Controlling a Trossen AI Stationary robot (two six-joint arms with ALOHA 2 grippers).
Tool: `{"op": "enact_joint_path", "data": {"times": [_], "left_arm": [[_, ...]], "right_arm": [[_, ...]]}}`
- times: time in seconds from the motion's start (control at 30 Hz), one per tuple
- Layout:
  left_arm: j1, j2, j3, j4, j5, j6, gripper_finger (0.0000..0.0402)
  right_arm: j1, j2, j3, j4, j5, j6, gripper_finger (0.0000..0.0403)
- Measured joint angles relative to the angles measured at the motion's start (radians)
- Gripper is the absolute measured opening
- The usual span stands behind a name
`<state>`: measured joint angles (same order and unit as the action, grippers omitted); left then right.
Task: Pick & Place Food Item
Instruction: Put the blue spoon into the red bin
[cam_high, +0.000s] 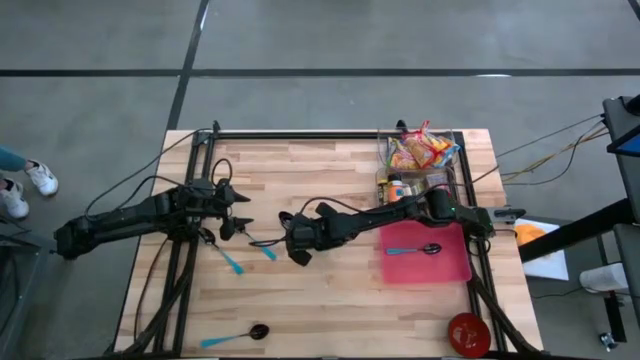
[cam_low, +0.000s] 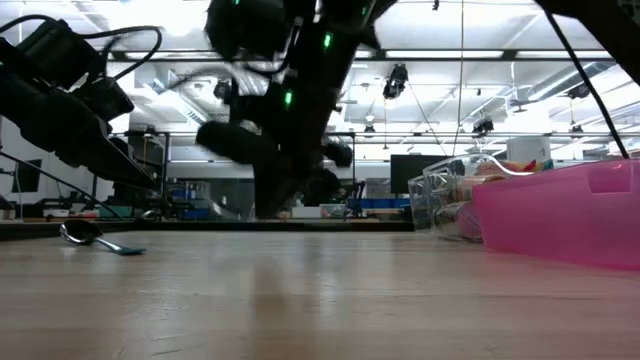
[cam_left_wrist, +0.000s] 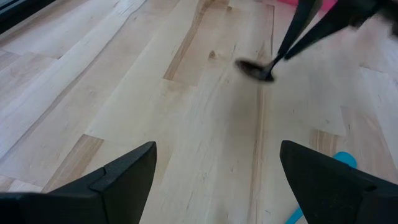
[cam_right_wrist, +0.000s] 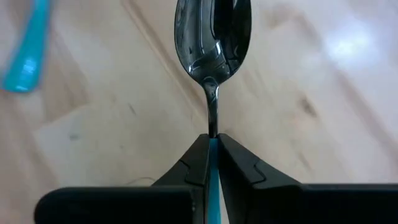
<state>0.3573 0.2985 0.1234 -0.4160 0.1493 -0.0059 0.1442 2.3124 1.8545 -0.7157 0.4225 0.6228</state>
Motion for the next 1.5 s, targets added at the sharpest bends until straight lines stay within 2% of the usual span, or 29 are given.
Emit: {"op": "enact_joint_path", "data": {"times": [0.2,0.53,0.77,1.07,1.33,1.5], "left_arm": [[0.000,0.000,0.000,0.000,0.000,0.000,0.0345],[0.000,0.000,0.000,0.000,0.000,0.000,0.0345],[0.000,0.000,0.000,0.000,0.000,0.000,0.0345],[0.000,0.000,0.000,0.000,0.000,0.000,0.0345],[0.000,0.000,0.000,0.000,0.000,0.000,0.0345],[0.000,0.000,0.000,0.000,0.000,0.000,0.0345]], "right_arm": [[0.008,-0.080,-0.004,-0.059,-0.001,-0.057,0.0019],[0.042,-0.260,-0.013,-0.412,-0.001,-0.111,0.0019],[0.086,-0.398,-0.069,-0.606,-0.016,-0.053,0.0019],[0.185,-0.613,-0.244,-0.732,-0.147,0.042,0.0019],[0.281,-0.815,-0.501,-0.739,-0.270,0.195,0.0019],[0.361,-0.914,-0.665,-0.736,-0.302,0.273,0.0019]]}}
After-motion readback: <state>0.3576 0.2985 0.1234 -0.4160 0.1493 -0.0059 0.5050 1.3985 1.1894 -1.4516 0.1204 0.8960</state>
